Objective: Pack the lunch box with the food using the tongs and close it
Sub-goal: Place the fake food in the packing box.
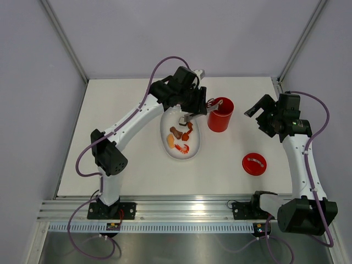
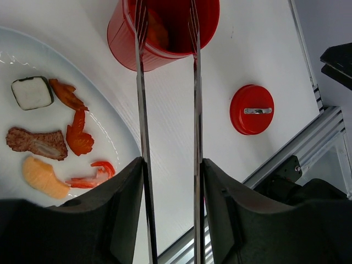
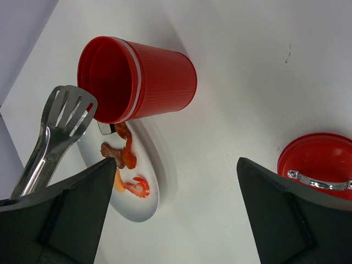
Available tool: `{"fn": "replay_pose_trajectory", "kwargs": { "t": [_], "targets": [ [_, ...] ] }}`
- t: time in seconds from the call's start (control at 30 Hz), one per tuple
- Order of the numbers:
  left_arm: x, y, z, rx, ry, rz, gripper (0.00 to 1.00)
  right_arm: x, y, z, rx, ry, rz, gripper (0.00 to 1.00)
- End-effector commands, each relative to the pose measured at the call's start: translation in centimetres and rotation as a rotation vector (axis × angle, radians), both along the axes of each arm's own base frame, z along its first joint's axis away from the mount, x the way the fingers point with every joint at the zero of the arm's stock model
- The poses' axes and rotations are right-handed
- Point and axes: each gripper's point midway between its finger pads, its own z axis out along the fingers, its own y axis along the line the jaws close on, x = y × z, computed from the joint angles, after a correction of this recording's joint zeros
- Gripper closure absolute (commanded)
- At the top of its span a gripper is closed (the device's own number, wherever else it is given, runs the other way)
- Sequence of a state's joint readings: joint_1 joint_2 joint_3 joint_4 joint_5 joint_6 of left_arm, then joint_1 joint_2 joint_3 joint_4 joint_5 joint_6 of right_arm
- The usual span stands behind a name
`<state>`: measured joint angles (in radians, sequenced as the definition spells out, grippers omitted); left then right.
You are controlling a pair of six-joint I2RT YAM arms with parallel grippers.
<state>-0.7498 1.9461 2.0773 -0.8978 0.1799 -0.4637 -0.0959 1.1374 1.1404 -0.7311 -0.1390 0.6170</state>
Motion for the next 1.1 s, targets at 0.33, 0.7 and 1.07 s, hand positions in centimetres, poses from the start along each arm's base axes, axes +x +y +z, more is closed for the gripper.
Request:
{"fn": "replay_pose_trajectory", "kwargs": {
  "t": [0.33,0.7,1.07],
  "targets": [
    [-0.7,0.8,7.1,-0.114,-0.177,-0.01,0.7,0.4,0.0,1.9,-0.022,-0.057,0.003,0.0],
    [-0.1,10.3,1.1,0.255,-0.211,0.238,0.56,0.6,0.2,1.3,-0.01,-0.052,0.011,0.01],
    [0.1,10.3,-5.7,0.349,-0.102,0.225,0.43,0.6,0.2,1.2,-0.012,-0.049,0.013,0.01]
  ]
}}
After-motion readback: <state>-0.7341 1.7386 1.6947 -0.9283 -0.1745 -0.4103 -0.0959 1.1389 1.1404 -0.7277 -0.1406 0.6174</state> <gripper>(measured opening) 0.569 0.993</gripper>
